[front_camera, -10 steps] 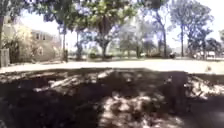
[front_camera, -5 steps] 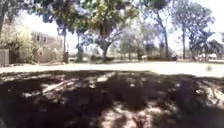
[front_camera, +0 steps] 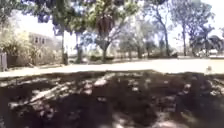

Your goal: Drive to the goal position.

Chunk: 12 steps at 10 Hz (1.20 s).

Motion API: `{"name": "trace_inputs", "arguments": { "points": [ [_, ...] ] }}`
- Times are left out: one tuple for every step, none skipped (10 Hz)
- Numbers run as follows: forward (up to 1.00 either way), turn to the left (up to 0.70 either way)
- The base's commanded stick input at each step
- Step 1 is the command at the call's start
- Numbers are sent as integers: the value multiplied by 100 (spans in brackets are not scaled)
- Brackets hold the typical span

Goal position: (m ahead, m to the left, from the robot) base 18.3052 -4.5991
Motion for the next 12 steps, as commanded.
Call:
{"name": "trace_inputs", "arguments": {
  "points": [
    [70,0],
    [70,0],
    [70,0],
    [70,0],
    [70,0],
    [70,0],
    [70,0],
    [70,0],
    [70,0],
    [70,0],
    [70,0],
    [70,0]
  ]
}}
